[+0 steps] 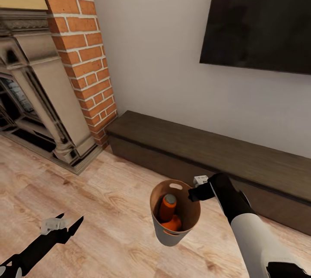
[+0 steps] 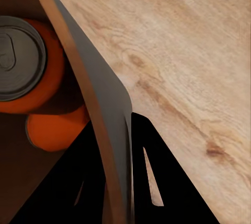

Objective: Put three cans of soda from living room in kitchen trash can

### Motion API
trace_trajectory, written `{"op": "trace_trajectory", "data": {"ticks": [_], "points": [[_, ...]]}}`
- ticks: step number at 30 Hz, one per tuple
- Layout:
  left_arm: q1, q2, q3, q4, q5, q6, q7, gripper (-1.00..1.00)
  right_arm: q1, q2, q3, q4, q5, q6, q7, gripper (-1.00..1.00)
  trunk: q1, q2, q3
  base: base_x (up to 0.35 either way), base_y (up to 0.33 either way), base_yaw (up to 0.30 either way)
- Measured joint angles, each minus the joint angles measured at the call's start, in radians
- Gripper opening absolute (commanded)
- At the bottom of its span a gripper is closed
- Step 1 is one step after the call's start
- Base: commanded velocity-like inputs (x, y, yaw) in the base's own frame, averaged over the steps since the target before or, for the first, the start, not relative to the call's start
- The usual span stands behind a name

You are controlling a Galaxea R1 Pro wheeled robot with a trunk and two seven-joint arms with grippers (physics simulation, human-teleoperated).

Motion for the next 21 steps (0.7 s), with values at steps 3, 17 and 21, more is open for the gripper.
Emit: {"op": "trace_trajectory", "data": {"ticks": [3, 17, 21], "points": [[0.0, -0.001, 0.0, 0.0, 0.0, 0.0, 0.0, 1.0, 0.0, 0.001, 0.0, 0.001, 0.009, -0.003, -0.001, -1.0, 0.0, 0.0, 0.0, 0.0, 0.001, 0.021], [0.0, -0.001, -0.001, -0.001, -0.001, 0.001, 0.007, 1.0, 0.001, 0.008, 0.0, 0.001, 0.004, -0.002, -0.001, -1.0, 0.0, 0.0, 0.0, -0.03, 0.035, 0.003], [0.0, -0.001, -0.001, -0.001, -0.002, 0.001, 0.009, 1.0, 0.001, 0.009, 0.0, 0.002, 0.006, -0.002, -0.002, -1.0, 0.0, 0.0, 0.0, -0.141, 0.076, 0.0]]}}
